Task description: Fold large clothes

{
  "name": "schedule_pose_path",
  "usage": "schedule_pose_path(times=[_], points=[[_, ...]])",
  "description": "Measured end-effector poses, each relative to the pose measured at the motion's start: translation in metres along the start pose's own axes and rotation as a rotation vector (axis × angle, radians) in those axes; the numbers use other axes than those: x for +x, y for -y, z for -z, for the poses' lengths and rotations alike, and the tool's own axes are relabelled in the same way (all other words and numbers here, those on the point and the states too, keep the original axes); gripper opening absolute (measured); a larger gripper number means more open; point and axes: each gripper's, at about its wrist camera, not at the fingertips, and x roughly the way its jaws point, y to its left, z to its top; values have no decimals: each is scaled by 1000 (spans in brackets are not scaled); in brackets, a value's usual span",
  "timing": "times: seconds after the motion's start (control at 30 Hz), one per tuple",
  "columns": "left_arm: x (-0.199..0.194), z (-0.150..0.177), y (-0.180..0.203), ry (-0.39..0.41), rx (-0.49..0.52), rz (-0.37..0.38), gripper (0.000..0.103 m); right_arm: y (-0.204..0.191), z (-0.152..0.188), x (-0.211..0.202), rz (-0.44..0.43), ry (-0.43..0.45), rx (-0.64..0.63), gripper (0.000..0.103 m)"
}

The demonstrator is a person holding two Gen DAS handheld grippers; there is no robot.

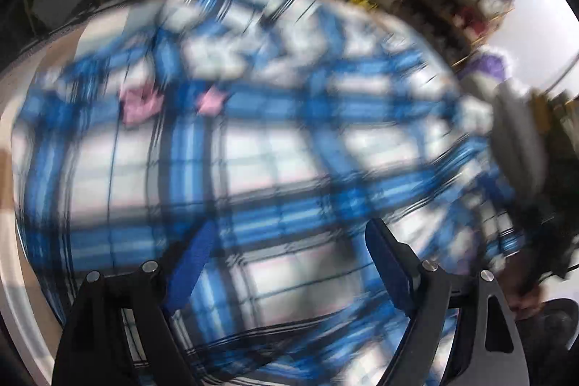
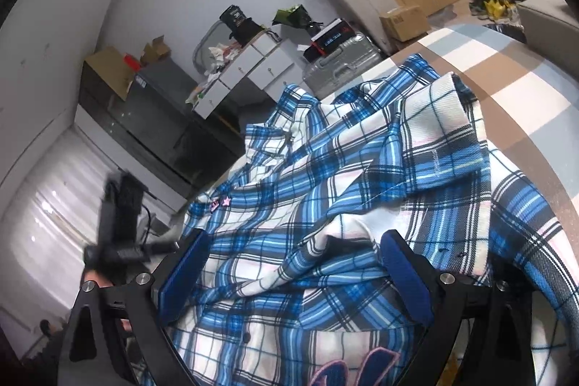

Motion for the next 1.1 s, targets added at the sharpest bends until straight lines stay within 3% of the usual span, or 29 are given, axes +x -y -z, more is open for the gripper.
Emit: schedule_pose_path(times=[0.03, 0.13, 0.2, 0.27, 0.4, 0.43, 0.53, 0.67, 0.73, 0.8, 0.87, 0.97, 1.0, 1.03, 1.1], points=[[-1, -1, 0, 61, 19, -8, 83, 1, 0, 0, 4, -1, 4, 97], [-7, 4, 5, 44, 21, -35, 83, 6, 0, -1, 6, -1, 29, 97], [-29, 10, 11, 87, 17, 48, 83, 12, -1, -3, 3, 8, 55, 97], [-49, 20, 12, 163, 33, 37, 83, 17, -1, -4, -5, 18, 80, 98], [-26, 36, -9, 87, -27, 62, 81, 19, -3, 1, 15, 0, 78, 100], [-29, 44, -9, 146, 0, 59, 83, 15, -3, 6, 26, -28, 57, 100], [-31, 50, -8, 158, 41, 15, 83, -17, -7, 20, 148, -110, -95, 100], [-30, 55, -9, 236, 21, 41, 82, -79, -17, 54, 360, -174, -388, 100], [-29, 60, -10, 263, 21, 48, 82, -89, -18, 80, 444, -213, -473, 99], [-22, 56, -10, 265, 5, 73, 83, -83, -18, 114, 499, -310, -518, 98], [-23, 54, -22, 263, -31, 131, 83, -67, -15, 139, 570, -428, -515, 81], [-18, 51, -29, 274, -75, 210, 83, -65, -22, 139, 568, -468, -496, 59], [-18, 49, -34, 276, -85, 234, 83, -66, -25, 135, 567, -468, -498, 33], [-17, 48, -35, 280, -95, 248, 83, -68, -28, 127, 553, -451, -499, 20], [-12, 44, -30, 285, -105, 260, 83, -68, -33, 108, 561, -392, -503, 22]])
